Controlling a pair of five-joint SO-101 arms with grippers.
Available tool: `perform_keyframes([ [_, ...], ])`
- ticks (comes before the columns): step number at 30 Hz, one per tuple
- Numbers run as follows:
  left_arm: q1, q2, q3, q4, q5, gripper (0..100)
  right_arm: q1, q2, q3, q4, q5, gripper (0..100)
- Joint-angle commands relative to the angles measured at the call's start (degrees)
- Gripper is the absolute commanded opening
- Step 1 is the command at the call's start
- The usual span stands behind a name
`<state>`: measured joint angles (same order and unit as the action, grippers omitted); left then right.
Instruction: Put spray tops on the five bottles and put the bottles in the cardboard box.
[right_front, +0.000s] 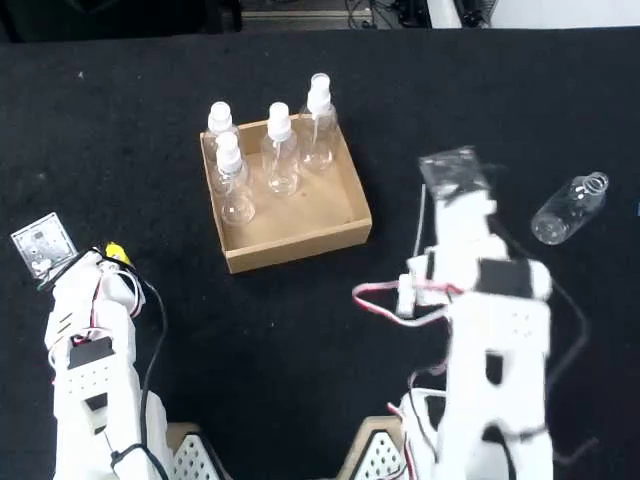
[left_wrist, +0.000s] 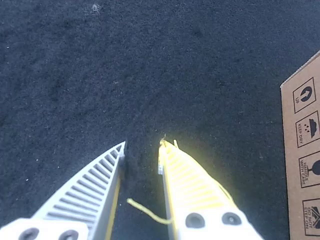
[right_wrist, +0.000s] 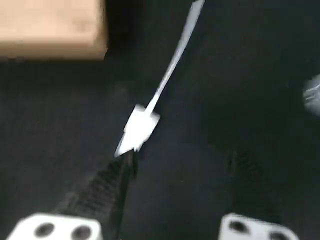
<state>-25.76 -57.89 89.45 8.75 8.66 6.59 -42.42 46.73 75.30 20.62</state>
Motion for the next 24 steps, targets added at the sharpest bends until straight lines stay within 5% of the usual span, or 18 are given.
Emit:
perform_keyframes([
  [1,0.8,-0.9,-0.3,-1.3,-0.6,9,-5.0,9.6,-3.6,1.1,-0.1,26.5],
  [24,0.8,-0.9,-0.4,-1.3,-0.7,9,-7.5,18.9,10.7,-23.7,-0.2,26.1],
])
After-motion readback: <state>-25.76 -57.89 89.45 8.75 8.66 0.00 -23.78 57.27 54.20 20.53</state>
